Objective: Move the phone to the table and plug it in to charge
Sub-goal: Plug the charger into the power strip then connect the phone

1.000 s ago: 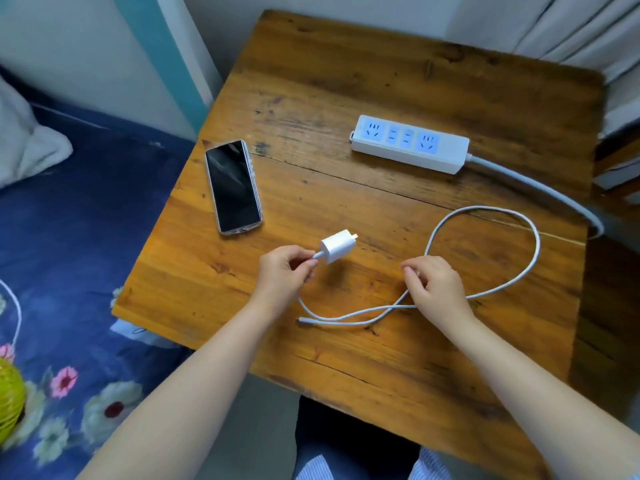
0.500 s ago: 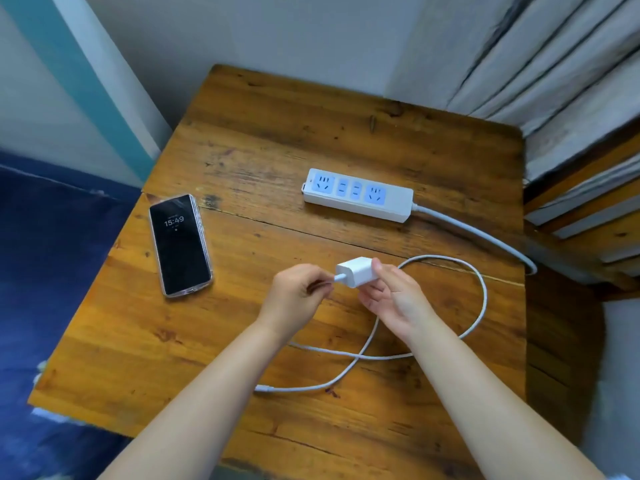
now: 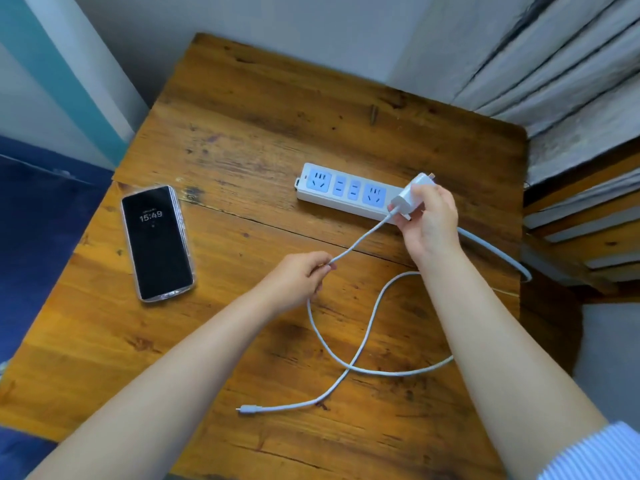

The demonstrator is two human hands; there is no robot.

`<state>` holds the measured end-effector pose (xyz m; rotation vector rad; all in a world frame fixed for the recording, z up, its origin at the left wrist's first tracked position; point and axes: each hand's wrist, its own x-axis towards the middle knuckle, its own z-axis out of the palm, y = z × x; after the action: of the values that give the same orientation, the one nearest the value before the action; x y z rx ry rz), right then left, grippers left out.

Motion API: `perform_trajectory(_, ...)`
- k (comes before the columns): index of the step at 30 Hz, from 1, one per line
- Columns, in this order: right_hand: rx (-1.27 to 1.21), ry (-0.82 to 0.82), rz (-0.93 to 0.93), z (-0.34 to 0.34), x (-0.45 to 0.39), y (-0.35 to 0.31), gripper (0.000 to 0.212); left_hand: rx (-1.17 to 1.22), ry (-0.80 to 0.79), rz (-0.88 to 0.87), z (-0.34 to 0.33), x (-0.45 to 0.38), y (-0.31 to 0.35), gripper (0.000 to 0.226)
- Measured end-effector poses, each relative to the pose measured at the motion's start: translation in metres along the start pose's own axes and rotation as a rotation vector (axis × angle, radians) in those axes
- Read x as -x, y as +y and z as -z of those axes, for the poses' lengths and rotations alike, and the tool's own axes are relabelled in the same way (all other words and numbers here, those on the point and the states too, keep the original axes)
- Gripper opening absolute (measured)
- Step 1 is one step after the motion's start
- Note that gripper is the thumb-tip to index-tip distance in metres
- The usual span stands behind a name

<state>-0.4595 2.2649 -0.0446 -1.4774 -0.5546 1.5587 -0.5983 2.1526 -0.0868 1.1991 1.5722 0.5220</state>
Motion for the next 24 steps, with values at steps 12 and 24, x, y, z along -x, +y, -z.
perform_trajectory(12,1.265,-0.108,0.522,-0.019,-0.020,-0.009,0.038,-0.372,0.359,-0.006,0.023,-0.017,-0.032,0.032)
perform_trajectory(24,2.002,-0.385,0.506,-0.059,-0.019,-0.022,0.037,-0.701,0.349,0.031,0.021,-0.035,-0.070,0.060)
